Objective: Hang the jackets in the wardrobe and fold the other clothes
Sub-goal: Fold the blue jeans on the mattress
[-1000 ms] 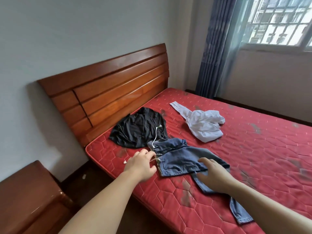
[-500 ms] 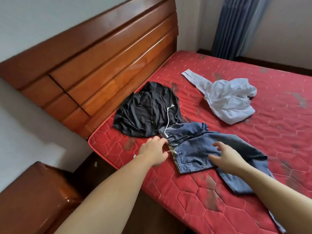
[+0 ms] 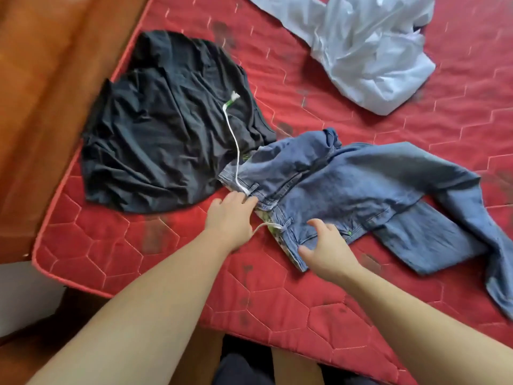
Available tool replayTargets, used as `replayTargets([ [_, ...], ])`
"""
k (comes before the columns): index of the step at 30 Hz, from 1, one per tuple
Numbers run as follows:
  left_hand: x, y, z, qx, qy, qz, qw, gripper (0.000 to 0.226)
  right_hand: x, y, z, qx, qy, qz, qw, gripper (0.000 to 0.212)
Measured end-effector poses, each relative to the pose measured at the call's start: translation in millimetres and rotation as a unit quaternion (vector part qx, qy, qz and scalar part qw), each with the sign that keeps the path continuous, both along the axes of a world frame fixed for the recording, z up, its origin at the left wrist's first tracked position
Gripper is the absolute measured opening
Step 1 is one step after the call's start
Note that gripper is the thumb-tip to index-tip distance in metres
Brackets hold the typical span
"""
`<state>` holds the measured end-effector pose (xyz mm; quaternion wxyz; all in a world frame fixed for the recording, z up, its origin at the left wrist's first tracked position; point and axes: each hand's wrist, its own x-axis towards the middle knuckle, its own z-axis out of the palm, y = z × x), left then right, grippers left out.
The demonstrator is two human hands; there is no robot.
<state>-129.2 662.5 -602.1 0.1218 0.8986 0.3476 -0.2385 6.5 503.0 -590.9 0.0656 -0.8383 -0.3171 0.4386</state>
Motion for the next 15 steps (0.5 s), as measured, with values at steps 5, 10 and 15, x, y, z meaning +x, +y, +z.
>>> replayTargets([
  [5, 9.0, 42.8, -95.7, 0.040, 0.078, -0.116, 0.989, 0.089, -33.4, 3.4, -97.5, -0.034, -0.003, -0.014, 0.999, 0.089],
  [10, 15.8, 48.5, -149.5, 0.061, -0.009, -0.124, 0.990, 0.078, -57.9, -1.8, -142.2, -0.094, -0.159, 0.103, 0.977, 0.093],
  [15, 27.8, 60.1, -149.9, 0.081, -0.067, -0.161, 0.981, 0.050, -15.4, -5.3, -146.0, 0.005, -0.142, 0.106, 0.984, 0.049],
])
